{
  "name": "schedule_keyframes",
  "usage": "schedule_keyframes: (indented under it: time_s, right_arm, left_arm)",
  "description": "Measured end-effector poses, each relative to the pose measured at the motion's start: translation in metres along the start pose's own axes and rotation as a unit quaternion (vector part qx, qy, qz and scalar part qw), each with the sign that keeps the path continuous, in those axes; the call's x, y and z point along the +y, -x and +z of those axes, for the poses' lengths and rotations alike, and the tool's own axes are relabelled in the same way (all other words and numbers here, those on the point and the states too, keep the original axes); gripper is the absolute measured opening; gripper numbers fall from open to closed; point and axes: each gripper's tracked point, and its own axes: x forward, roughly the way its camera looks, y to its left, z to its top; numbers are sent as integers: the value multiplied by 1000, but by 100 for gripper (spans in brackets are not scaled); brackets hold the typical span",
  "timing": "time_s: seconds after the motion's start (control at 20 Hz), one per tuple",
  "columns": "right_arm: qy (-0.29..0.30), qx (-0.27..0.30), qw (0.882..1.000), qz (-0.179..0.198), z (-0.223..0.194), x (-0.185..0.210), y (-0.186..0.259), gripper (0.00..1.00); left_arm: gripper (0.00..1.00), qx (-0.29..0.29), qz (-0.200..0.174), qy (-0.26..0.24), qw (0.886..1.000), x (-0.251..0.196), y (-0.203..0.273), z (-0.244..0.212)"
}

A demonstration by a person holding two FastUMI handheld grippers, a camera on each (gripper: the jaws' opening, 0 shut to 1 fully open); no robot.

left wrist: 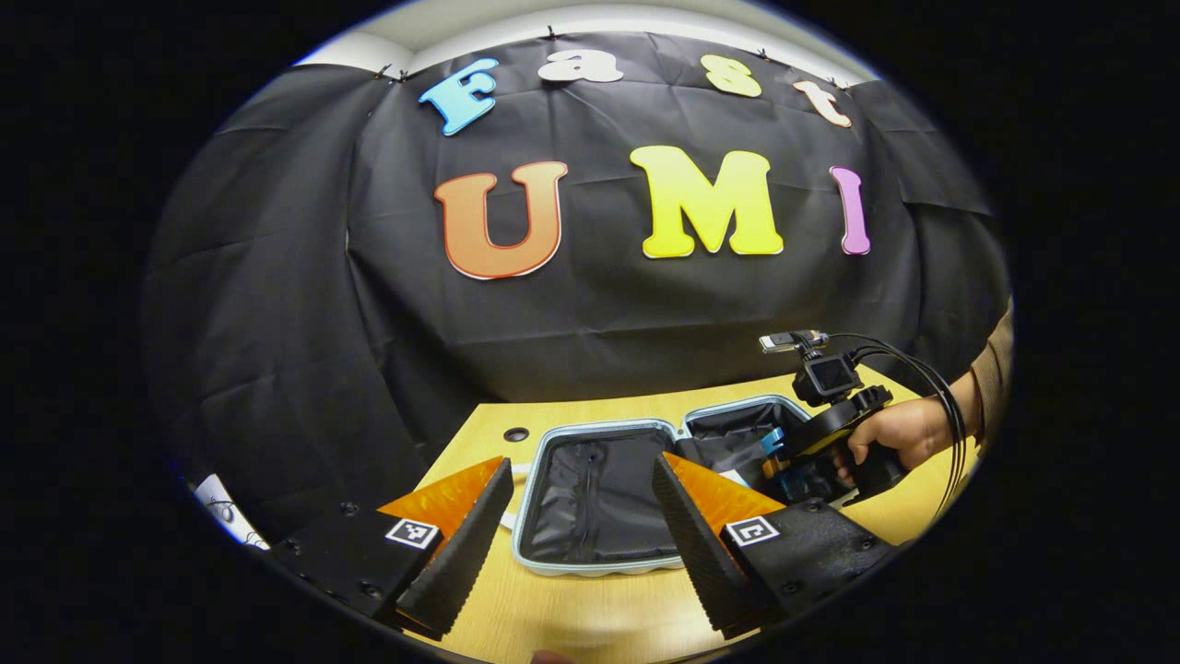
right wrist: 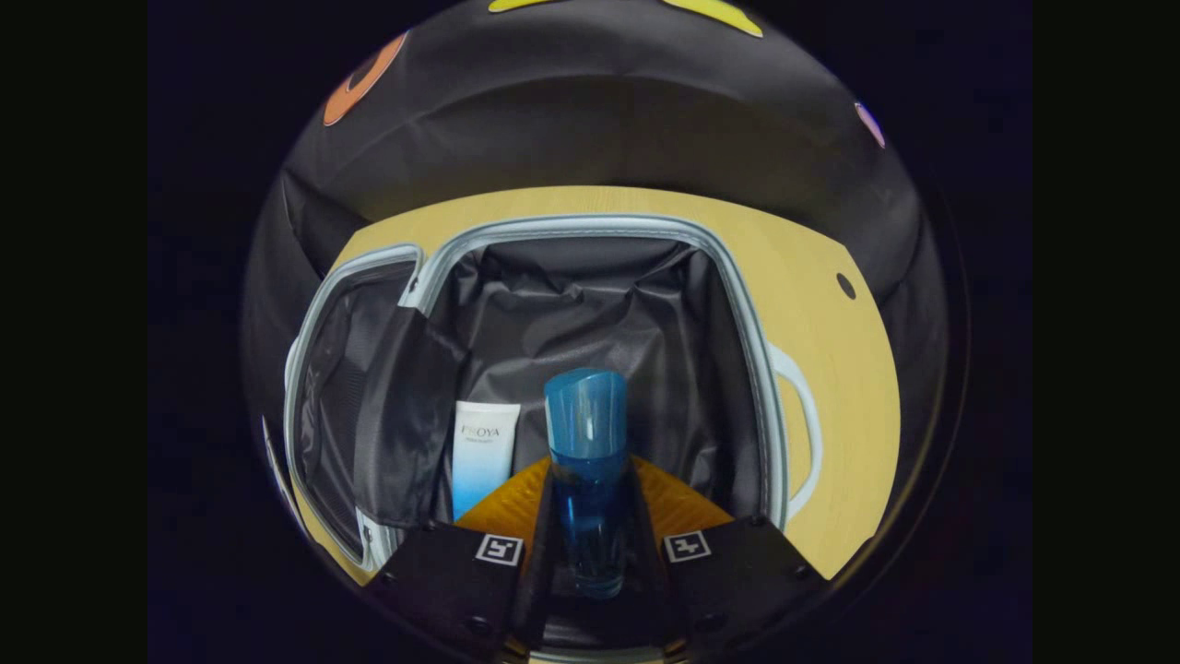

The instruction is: First open the suitcase, pack the skin care products into it, and then close the suitcase.

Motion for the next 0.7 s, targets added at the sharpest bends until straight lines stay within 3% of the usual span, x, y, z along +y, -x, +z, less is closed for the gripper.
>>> schedule_keyframes:
  time_s: [0.15,0.35,0.55,0.7]
  right_arm:
    - [-7,29,1000,-6,-11,1,-7,39]
    - [-13,25,1000,-8,-8,0,-6,38]
    - [-5,2,1000,-7,1,-1,6,49]
    - [41,-44,998,-8,17,0,34,82]
  left_arm:
    - [97,12,15,26,999,14,0,-9]
    - [97,16,36,75,996,41,-6,-19]
    - [97,41,63,141,987,76,-24,-38]
    - [98,59,65,212,973,98,-41,-59]
